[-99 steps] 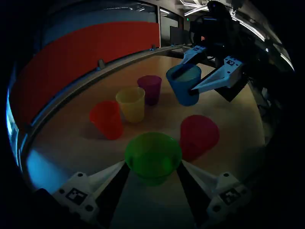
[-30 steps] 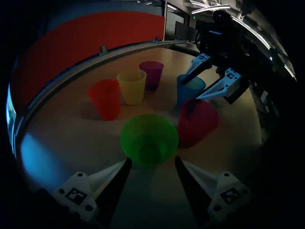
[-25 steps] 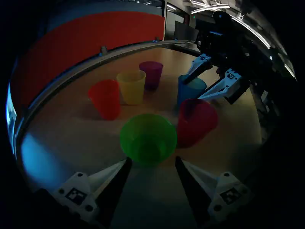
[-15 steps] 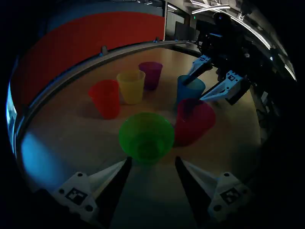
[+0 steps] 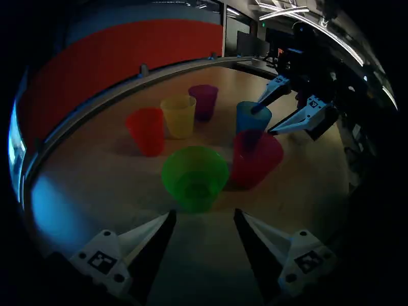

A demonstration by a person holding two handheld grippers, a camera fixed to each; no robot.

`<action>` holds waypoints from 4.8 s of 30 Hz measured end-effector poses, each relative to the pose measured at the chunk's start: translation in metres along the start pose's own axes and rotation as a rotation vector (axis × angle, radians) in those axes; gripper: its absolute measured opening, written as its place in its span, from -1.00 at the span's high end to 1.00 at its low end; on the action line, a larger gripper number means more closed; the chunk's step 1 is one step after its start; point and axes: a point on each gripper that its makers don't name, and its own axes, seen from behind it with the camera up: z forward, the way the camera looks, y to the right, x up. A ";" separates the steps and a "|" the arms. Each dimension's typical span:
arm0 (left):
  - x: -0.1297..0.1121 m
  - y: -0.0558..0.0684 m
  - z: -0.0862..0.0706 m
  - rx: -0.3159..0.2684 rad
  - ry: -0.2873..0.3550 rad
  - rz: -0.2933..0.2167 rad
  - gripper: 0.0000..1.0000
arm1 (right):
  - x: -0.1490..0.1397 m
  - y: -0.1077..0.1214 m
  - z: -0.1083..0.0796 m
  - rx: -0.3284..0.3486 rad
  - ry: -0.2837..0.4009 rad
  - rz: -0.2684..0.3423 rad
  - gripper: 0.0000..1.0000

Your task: Pour water

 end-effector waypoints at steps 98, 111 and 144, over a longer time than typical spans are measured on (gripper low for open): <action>0.052 -0.070 -0.170 0.849 0.788 -0.295 -0.68 | 0.074 0.077 -0.187 -0.801 0.703 0.245 -1.00; 0.025 -0.090 -0.164 0.879 0.775 -0.272 -0.68 | 0.070 0.075 -0.192 -0.839 0.688 0.256 -1.00; -0.001 -0.107 -0.150 0.865 0.732 -0.331 -0.68 | 0.081 0.071 -0.185 -0.851 0.659 0.227 -1.00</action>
